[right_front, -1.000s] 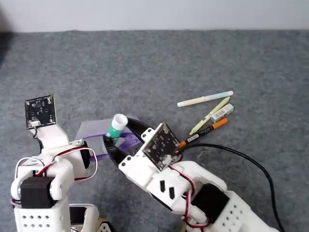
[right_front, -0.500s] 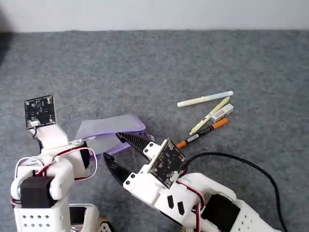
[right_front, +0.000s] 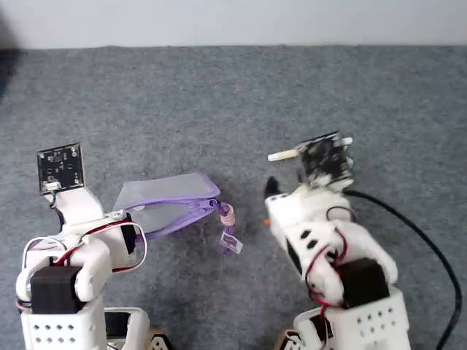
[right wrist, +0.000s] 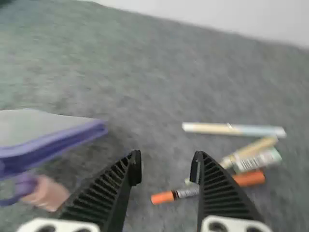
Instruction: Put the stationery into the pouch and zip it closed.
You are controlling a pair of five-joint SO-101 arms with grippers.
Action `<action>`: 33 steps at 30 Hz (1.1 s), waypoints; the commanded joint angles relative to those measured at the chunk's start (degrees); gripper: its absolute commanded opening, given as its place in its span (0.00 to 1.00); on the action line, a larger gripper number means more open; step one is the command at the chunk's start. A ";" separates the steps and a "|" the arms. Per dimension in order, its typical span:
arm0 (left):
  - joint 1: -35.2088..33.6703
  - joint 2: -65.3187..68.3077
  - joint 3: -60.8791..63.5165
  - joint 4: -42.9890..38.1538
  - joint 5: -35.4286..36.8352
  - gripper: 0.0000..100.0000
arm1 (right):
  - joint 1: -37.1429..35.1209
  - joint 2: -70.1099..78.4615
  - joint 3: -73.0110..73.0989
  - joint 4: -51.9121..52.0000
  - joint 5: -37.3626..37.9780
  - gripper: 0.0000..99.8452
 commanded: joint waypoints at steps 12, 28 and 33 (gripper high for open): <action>-0.18 0.97 -0.04 -0.88 0.79 0.01 | 9.27 40.48 -20.40 15.87 -26.73 0.18; 0.18 1.23 0.04 -3.34 0.44 0.01 | 16.48 67.38 -31.03 5.41 -40.79 0.18; 0.18 1.23 0.04 -3.34 -1.49 0.01 | 16.75 72.48 -31.03 -0.48 -41.67 0.18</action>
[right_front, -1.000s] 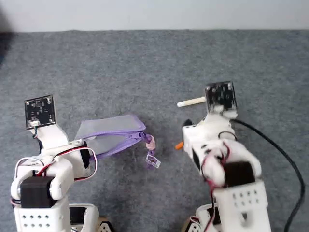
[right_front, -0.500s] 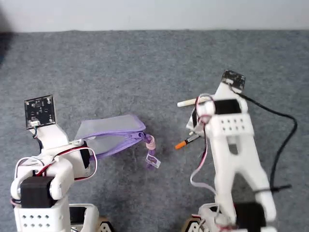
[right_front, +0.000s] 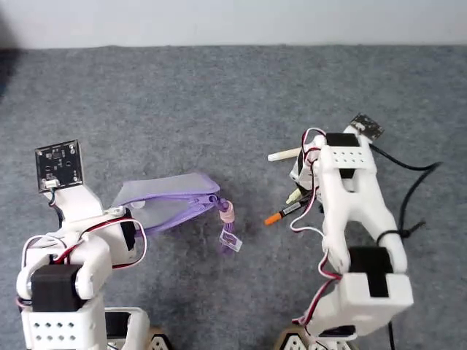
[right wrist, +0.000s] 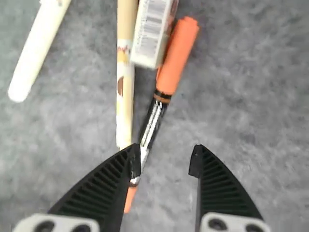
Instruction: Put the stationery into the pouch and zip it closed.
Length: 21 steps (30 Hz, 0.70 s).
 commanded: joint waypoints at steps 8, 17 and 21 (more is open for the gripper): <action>-0.09 0.35 0.04 -1.05 -2.02 0.01 | 0.84 3.65 -7.21 -5.32 -0.70 0.18; -0.09 0.35 0.04 -1.05 -2.02 0.01 | 2.51 13.49 -9.93 -7.52 -0.35 0.18; -0.09 0.35 0.04 -1.05 -2.02 0.01 | 2.42 16.40 -11.96 -6.02 -0.35 0.12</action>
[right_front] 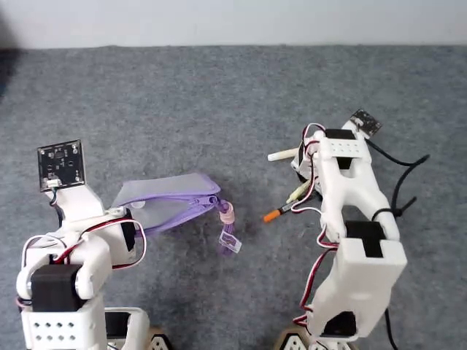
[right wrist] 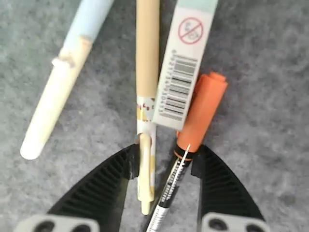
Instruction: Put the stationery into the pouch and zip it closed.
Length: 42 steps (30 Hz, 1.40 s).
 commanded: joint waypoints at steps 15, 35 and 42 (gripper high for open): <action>-0.09 0.35 -0.04 -1.05 -0.26 0.01 | 0.92 -15.87 -1.67 14.46 6.07 0.01; -0.09 0.35 -0.22 -1.05 -0.18 0.01 | -13.32 -57.36 -1.67 34.68 19.60 0.01; 0.35 0.79 -0.40 -1.32 -0.18 0.01 | -25.01 -69.32 -1.67 28.00 17.58 0.01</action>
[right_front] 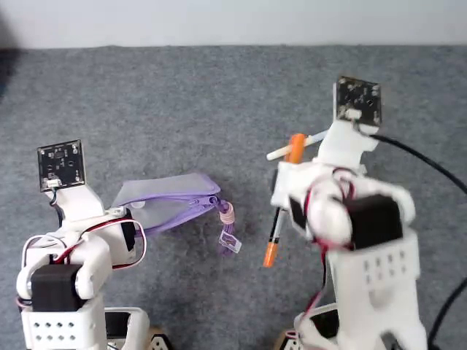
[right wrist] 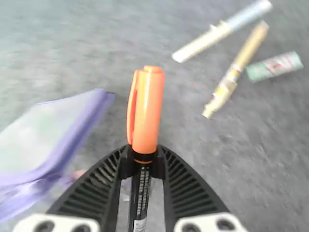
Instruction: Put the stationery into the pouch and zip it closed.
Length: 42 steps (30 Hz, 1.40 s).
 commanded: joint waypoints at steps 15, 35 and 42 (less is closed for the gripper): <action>0.35 0.79 -0.40 -1.49 -0.18 0.01 | -25.19 -10.07 8.09 -42.07 1.49 0.01; 0.35 0.79 -0.13 -1.49 -0.18 0.01 | -30.20 -14.02 41.58 -82.51 21.89 0.01; 0.35 0.79 -0.13 -1.49 -0.18 0.01 | -33.19 -23.16 48.88 -77.05 29.45 0.01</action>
